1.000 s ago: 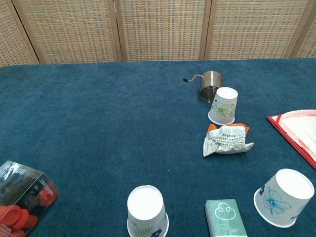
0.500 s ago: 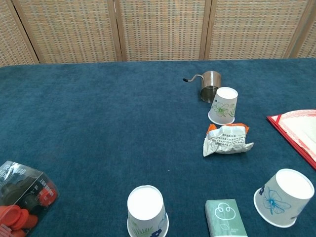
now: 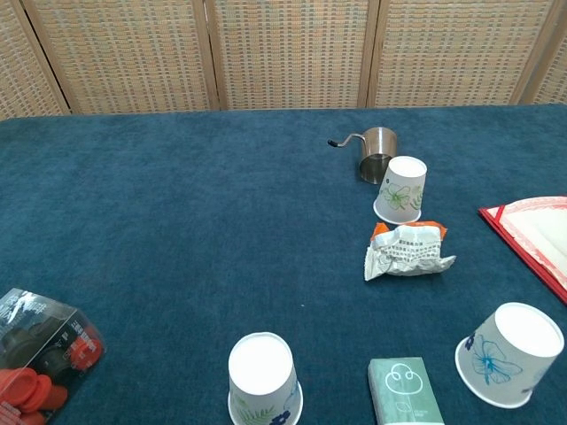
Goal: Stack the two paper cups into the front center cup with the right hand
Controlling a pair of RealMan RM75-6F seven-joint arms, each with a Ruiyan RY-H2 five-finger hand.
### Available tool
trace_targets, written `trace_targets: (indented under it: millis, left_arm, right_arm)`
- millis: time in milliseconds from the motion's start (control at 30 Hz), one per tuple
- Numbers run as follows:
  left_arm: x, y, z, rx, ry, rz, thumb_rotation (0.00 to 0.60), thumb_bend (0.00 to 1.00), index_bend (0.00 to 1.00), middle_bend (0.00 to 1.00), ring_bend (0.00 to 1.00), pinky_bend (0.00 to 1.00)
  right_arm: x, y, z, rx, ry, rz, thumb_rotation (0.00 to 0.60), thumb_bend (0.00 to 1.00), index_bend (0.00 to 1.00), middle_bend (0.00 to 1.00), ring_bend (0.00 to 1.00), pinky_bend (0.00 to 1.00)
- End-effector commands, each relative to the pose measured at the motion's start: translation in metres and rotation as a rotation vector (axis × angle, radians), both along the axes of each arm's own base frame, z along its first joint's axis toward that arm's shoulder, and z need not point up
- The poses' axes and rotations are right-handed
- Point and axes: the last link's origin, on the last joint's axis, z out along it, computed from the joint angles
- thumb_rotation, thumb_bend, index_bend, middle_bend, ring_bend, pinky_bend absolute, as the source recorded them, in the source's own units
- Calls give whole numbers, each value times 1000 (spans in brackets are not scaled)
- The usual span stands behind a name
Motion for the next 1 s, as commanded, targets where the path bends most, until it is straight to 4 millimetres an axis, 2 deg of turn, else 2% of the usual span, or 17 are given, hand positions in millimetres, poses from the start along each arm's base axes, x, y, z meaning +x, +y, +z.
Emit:
trace_targets:
  millis: [33,300,567,667,1000]
  left_arm:
    - [0,0,0,0,-2,-2,600,259,0,0,0,0]
    - [0,0,1,-4,-13,-3,600,259,0,0,0,0]
    - [0,0,2,-6,-19,-5,600,259,0,0,0,0]
    - [0,0,2,-7,-19,-4,600,259,0,0,0,0]
    - [0,0,3,-2,-25,-5,600,259,0,0,0,0]
  right_arm:
    - [13,3,-5,37,-18,21,600,54,190,0,0,0]
    - [45,6,-24,116,-38,87,600,54,190,0,0,0]
    - [64,3,-46,181,-62,112,600,54,199,0,0,0]
    - [66,2,-51,193,-68,114,600,54,247,0,0,0]
    - [66,3,-70,245,-68,93,600,54,250,0,0,0]
